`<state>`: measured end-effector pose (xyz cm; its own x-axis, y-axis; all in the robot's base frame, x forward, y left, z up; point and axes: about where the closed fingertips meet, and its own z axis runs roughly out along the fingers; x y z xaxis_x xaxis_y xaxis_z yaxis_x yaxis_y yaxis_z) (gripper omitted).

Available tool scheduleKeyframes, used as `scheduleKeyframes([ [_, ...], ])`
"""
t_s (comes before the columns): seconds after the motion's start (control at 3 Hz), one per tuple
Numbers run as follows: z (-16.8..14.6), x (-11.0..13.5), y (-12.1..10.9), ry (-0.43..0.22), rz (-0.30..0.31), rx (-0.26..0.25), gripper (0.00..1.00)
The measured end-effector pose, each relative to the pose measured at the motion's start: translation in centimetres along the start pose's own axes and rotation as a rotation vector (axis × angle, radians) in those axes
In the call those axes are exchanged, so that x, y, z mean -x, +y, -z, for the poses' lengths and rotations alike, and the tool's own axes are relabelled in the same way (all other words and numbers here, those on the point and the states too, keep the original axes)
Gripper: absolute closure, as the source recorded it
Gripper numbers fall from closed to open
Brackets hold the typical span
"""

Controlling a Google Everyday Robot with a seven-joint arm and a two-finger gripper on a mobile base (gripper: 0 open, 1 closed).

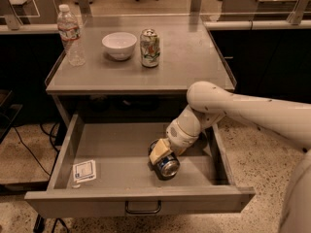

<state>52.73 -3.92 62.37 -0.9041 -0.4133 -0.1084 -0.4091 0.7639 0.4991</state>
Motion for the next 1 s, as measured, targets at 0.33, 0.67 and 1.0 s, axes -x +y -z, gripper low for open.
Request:
scheduleKeyframes([
  [0.33, -0.01, 0.00, 0.00, 0.000, 0.000, 0.000, 0.04],
  [0.67, -0.03, -0.01, 0.01, 0.001, 0.000, 0.000, 0.00],
  [1.0, -0.03, -0.01, 0.01, 0.001, 0.000, 0.000, 0.00],
])
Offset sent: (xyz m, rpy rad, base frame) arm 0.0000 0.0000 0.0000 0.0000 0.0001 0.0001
